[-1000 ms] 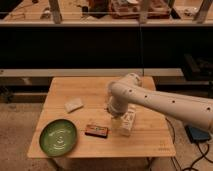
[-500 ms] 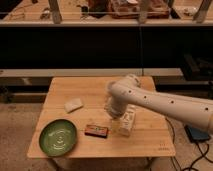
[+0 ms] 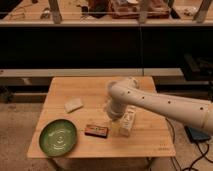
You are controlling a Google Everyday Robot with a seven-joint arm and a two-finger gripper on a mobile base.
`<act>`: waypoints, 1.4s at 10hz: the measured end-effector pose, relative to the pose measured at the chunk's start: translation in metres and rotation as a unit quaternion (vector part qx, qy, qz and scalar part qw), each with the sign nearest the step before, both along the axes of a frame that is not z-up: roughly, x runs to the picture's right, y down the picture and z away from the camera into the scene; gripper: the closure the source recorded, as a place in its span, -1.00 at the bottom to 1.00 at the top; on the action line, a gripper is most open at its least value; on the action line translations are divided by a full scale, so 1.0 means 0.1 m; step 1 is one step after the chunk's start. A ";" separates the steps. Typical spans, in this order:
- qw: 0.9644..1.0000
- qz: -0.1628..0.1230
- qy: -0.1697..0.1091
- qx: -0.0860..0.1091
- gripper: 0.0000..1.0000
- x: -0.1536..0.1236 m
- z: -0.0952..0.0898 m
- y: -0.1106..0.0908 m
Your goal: Place the eraser on the white sponge
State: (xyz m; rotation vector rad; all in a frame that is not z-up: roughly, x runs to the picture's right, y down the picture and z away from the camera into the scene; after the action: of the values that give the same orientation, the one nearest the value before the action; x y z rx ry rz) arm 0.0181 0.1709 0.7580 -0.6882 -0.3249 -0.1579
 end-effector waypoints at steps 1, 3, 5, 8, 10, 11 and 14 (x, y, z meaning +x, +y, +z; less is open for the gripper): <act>1.000 -0.004 -0.003 -0.004 -0.60 0.00 0.03 0.04; 0.999 -0.018 -0.009 -0.027 -0.60 0.12 0.09 0.11; 0.999 -0.027 -0.011 -0.033 -0.60 0.26 0.12 0.16; 0.998 -0.041 -0.021 -0.052 -0.60 0.17 0.22 0.20; 0.996 -0.062 -0.035 -0.059 -0.60 0.23 0.26 0.23; 0.995 -0.072 -0.043 -0.062 -0.60 0.24 0.29 0.25; 0.993 -0.086 -0.052 -0.064 -0.60 0.18 0.39 0.27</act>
State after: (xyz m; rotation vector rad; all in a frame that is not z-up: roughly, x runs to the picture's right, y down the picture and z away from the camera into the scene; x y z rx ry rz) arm 0.0357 0.1981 0.7972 -0.8359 -0.3790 -0.3400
